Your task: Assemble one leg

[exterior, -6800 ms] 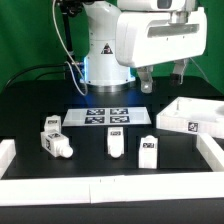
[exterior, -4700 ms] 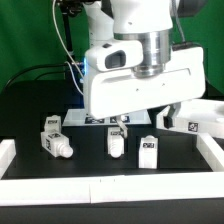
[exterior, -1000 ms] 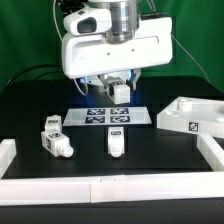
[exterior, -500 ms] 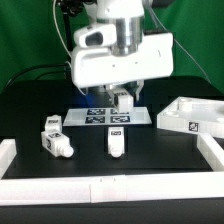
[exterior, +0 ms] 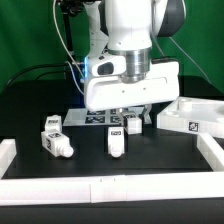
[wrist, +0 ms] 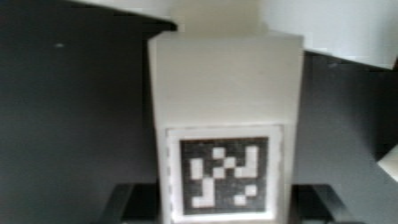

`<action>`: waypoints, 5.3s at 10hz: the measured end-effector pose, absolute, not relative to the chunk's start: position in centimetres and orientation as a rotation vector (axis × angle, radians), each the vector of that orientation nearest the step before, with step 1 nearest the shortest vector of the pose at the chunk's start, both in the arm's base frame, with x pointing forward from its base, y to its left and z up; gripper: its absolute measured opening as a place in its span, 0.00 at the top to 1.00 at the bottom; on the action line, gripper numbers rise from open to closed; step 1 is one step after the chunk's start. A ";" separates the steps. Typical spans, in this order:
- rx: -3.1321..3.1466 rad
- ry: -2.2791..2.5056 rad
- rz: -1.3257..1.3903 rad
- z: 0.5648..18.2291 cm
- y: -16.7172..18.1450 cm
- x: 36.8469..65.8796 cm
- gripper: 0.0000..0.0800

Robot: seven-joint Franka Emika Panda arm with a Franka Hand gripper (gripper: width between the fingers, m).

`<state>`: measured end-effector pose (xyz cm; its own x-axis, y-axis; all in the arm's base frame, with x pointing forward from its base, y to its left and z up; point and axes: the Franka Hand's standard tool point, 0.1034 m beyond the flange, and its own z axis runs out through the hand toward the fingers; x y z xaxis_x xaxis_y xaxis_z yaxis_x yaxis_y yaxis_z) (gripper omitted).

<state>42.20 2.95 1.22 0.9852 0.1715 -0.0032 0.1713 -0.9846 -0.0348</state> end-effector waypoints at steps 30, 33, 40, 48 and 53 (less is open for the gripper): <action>-3.083 -0.205 0.159 1.4 -5.7 45.8 0.65; -3.092 -0.175 0.182 0.4 -6.6 41.6 0.65; -3.097 -0.105 0.194 0.6 -6.3 41.5 0.22; -3.073 0.447 0.321 5.9 3.6 41.2 0.19; -3.057 0.657 0.321 5.8 7.4 38.9 0.19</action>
Offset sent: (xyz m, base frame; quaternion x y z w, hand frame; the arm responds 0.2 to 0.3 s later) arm 0.0000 0.0000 0.0000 0.0000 0.0000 0.0000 1.0000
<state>38.87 7.42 5.75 0.8917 -0.4067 -0.1984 -0.4064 -0.9126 0.0445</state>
